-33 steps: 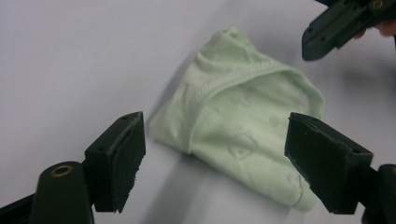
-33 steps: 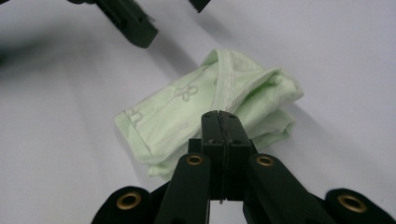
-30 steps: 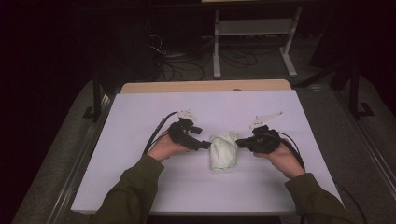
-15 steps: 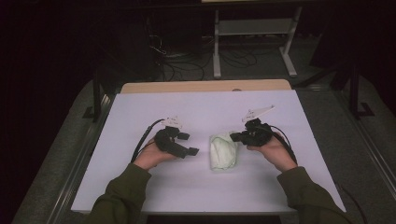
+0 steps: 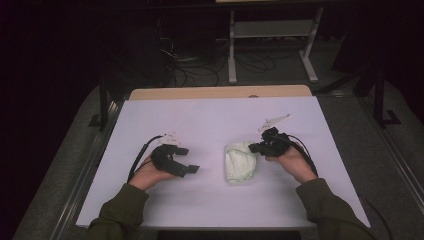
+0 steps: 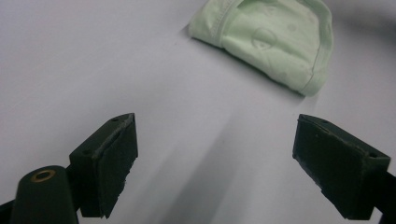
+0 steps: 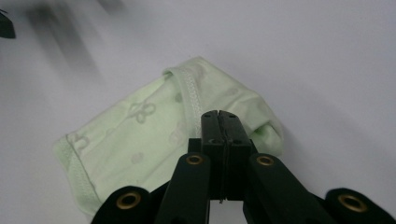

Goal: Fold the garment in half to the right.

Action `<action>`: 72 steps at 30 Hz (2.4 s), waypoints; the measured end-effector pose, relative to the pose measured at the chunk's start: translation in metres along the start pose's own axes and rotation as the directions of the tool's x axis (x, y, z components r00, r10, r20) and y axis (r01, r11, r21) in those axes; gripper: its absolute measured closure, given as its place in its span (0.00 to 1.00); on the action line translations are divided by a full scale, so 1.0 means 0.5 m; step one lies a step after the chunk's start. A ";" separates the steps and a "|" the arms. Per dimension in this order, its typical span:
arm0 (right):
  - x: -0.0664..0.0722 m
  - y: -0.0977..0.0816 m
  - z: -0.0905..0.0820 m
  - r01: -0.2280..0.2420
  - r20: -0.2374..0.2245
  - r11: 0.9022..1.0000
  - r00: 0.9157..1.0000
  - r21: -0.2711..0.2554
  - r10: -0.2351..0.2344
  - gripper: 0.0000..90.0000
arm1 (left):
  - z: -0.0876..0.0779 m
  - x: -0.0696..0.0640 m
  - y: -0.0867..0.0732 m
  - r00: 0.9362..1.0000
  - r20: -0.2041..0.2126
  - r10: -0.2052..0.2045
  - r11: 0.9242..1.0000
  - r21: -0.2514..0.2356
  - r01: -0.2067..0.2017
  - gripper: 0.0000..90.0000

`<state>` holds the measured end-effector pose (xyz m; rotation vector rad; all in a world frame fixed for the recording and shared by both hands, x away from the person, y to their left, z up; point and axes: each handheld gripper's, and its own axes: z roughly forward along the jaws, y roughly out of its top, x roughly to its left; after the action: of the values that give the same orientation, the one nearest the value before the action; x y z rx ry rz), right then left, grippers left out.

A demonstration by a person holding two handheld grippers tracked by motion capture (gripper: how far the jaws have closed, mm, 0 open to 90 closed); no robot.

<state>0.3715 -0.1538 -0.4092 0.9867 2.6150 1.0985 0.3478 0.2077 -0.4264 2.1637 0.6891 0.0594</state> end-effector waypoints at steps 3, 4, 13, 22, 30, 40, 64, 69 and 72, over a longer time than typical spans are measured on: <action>-0.005 -0.007 0.005 -0.005 0.007 1.000 1.000 0.011 0.005 0.98 | -0.010 0.002 -0.012 1.000 -0.014 -0.003 1.000 0.003 0.003 0.15; -0.006 -0.009 0.006 -0.009 0.008 1.000 1.000 0.015 0.009 0.98 | -0.013 0.002 -0.016 1.000 -0.017 -0.002 1.000 0.003 0.002 0.14; -0.013 -0.021 0.015 -0.010 0.017 0.999 1.000 0.043 0.009 0.98 | -0.042 -0.002 -0.047 1.000 -0.024 -0.018 1.000 -0.021 0.017 0.09; -0.021 -0.033 0.028 -0.022 0.020 0.997 1.000 0.073 0.021 0.98 | -0.064 -0.012 -0.083 0.999 -0.052 -0.011 1.000 -0.013 0.011 0.03; -0.024 -0.043 0.036 -0.021 0.026 0.996 0.999 0.091 0.018 0.98 | -0.079 -0.019 -0.108 0.998 -0.060 -0.015 1.000 -0.012 0.015 0.00; -0.020 -0.049 0.011 -0.049 0.028 0.997 0.998 0.056 0.048 0.76 | -0.086 -0.021 -0.130 0.998 -0.066 -0.018 1.000 -0.001 0.018 0.00; 0.047 -0.119 -0.044 -0.061 0.117 0.996 0.991 -0.060 0.068 0.14 | -0.092 -0.014 -0.139 0.997 -0.067 -0.029 1.000 0.005 0.030 0.00; 0.052 -0.137 -0.051 -0.079 0.132 0.994 0.987 -0.070 0.088 0.07 | -0.092 -0.014 -0.139 0.997 -0.066 -0.028 1.000 0.002 0.029 0.00; 0.058 -0.149 -0.056 -0.075 0.134 0.994 0.987 -0.076 0.085 0.04 | -0.092 -0.014 -0.139 0.997 -0.066 -0.030 1.000 0.002 0.030 0.00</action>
<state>0.3004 -0.1911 -0.4359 1.1188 2.4312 1.0904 0.2979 0.2715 -0.4468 2.1614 0.7594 0.1140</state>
